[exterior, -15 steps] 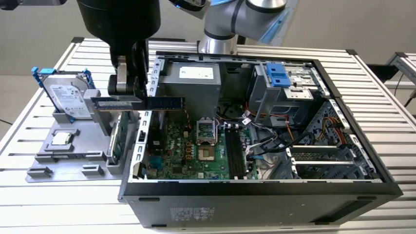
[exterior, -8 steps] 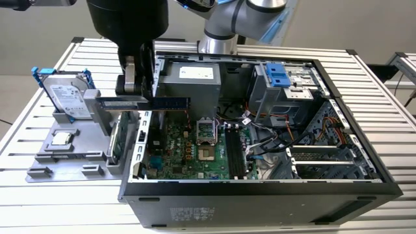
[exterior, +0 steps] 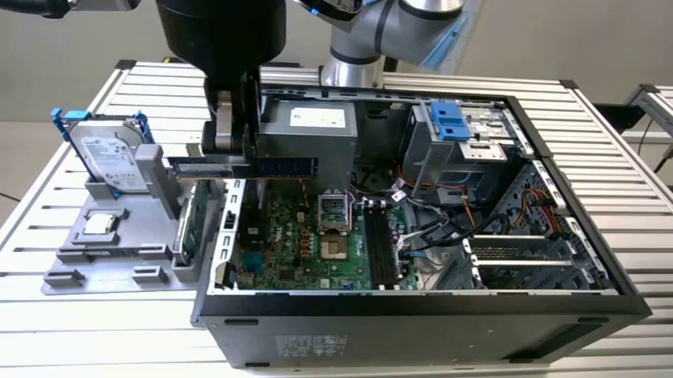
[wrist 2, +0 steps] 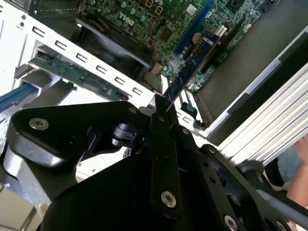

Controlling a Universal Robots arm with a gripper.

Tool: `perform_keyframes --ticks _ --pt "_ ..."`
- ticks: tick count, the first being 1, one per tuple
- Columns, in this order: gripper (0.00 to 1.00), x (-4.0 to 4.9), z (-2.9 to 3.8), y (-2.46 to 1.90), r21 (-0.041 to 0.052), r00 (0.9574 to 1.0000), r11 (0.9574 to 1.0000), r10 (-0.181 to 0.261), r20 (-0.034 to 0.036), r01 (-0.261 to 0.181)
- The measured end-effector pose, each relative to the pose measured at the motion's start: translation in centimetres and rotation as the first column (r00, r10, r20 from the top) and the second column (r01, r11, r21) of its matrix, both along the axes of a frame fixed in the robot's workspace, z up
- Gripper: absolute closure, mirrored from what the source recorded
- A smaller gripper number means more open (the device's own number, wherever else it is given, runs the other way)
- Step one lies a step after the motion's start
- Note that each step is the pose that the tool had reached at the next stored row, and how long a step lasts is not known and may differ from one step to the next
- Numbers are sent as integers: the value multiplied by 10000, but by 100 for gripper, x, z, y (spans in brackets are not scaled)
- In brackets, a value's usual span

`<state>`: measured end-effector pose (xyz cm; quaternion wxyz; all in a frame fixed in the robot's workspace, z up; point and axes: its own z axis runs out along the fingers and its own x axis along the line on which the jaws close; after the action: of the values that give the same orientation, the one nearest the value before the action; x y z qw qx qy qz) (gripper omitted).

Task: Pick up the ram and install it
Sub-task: 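Pick up the ram and move it above insertion slot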

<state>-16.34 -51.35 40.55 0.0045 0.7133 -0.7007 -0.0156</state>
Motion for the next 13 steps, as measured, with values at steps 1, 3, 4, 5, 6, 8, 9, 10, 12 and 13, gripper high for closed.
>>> perform_keyframes --ticks 1,3,4,5,6,8,9,10,12,13 --pt "100 14 0 0 0 10000 10000 0 0 0" --pt "100 39 0 0 1 10000 10000 0 0 0" --pt "100 50 0 0 0 10000 10000 0 0 0" --pt "100 60 0 0 0 10000 10000 0 0 0" --pt "100 70 0 0 1 10000 10000 0 1 0" --pt "100 92 0 0 0 10000 10000 0 0 0" --pt "100 102 0 0 0 10000 10000 -1 0 1" --pt "100 112 0 0 0 10000 10000 0 0 0" --pt "100 130 0 0 0 10000 10000 0 0 0" --pt "100 139 0 0 0 10000 10000 0 0 0"
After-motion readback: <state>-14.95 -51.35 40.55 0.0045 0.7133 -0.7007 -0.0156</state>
